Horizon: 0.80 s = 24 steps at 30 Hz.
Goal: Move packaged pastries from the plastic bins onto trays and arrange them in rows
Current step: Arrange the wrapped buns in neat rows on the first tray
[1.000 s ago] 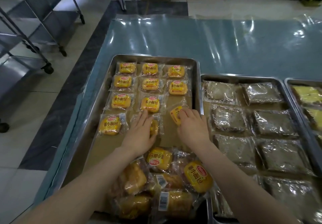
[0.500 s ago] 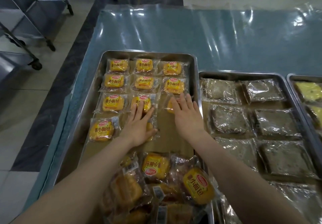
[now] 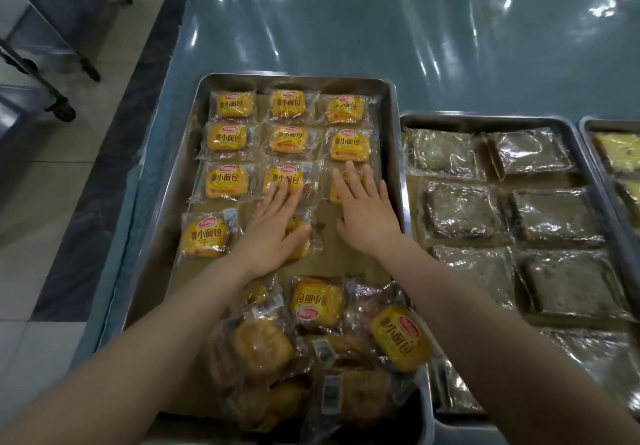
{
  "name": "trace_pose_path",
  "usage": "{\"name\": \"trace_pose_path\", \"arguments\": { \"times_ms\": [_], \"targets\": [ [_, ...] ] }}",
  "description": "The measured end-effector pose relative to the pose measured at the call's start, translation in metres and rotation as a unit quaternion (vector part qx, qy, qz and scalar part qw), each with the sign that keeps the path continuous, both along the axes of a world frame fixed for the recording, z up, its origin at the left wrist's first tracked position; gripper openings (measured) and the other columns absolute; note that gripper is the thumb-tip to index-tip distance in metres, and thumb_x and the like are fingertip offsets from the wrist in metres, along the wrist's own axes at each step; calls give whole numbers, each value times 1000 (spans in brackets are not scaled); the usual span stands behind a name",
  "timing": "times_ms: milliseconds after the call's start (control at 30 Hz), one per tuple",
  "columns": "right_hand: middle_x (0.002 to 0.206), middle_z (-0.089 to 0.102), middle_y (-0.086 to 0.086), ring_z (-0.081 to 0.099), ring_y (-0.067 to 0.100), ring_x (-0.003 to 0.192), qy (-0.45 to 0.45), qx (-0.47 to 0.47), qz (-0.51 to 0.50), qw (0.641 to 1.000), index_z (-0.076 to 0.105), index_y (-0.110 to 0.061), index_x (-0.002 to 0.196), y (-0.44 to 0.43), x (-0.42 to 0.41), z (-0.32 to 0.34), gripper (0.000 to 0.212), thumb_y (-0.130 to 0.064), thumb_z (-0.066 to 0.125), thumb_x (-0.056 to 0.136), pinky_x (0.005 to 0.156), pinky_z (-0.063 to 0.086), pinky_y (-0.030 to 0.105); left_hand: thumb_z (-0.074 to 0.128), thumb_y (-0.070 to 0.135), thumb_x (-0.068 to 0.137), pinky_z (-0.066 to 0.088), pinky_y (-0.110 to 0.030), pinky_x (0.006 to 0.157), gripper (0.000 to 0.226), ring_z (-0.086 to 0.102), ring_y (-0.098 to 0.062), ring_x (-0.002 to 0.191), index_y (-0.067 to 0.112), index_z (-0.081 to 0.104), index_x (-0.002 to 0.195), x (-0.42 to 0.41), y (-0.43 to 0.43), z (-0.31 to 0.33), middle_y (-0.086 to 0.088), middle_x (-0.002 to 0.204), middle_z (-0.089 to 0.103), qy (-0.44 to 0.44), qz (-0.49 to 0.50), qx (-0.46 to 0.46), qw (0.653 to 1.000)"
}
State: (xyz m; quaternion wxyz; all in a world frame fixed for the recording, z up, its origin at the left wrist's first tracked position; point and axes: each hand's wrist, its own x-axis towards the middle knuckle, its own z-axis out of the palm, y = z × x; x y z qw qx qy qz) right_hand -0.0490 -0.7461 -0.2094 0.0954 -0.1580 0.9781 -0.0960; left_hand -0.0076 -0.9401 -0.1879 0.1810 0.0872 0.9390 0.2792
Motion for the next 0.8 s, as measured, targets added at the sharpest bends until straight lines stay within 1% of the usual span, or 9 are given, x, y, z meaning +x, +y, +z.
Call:
{"name": "trace_pose_path", "arguments": {
  "times_ms": [100,167,267,333,467,600,633,733,800],
  "targets": [
    [161,-5,1,-9,23,146,38,-70,-17,997,8,-18,153,7,27,7,77,-24,54,92,115,-2,37,30,61,89,-1,-31,111,67,-9,2,138,40,5,147,30,-5,17,23,150,-4,21,19,59,998],
    [157,20,1,14,23,144,21,-121,-48,991,30,-18,148,14,50,15,61,-26,55,92,114,16,34,38,53,92,6,-27,111,59,1,4,137,43,16,145,54,-11,23,25,146,7,4,35,101,994],
    [130,56,1,51,20,118,-104,-143,-42,983,54,-21,133,11,78,26,46,-40,57,91,98,42,33,45,44,94,18,-31,113,54,16,-2,140,45,24,143,84,-19,22,19,150,19,-18,38,118,992],
    [115,65,-4,60,14,100,-185,-153,2,971,59,-28,126,1,94,33,44,-49,61,87,89,50,34,44,50,92,22,-36,113,54,19,-5,139,50,23,141,100,-21,19,18,151,22,-39,32,119,992],
    [105,67,-12,60,7,91,-224,-175,0,959,67,-29,115,-7,110,37,34,-42,68,83,81,48,26,33,64,86,-7,-36,112,66,-4,-3,140,44,12,145,119,-23,5,20,152,-1,-13,-49,-33,998],
    [82,60,-23,55,-3,75,-155,-191,-77,966,64,-37,83,-1,113,43,9,-37,73,80,62,38,12,30,63,88,-11,-36,110,70,-7,-7,141,36,7,148,122,-24,-1,16,151,-8,20,-75,-92,993],
    [76,59,-22,54,-4,71,-121,-206,-128,963,59,-38,75,0,114,44,16,-36,73,80,58,36,12,31,62,89,-11,-36,110,70,-7,-7,141,35,7,148,122,-23,-1,14,152,-7,21,-77,-95,992],
    [76,58,-13,56,2,69,13,-306,-299,904,52,-32,79,2,117,49,17,-38,67,85,57,43,19,31,62,91,-12,-36,110,69,-7,-9,142,32,8,149,123,-21,-3,10,155,-6,29,-83,-105,991],
    [79,57,-8,58,9,68,34,-334,-356,872,46,-27,90,1,119,54,23,-43,62,87,53,44,24,30,61,91,-12,-36,110,69,-6,-10,143,31,10,150,123,-21,-3,10,156,-5,32,-82,-107,990]
  ]
}}
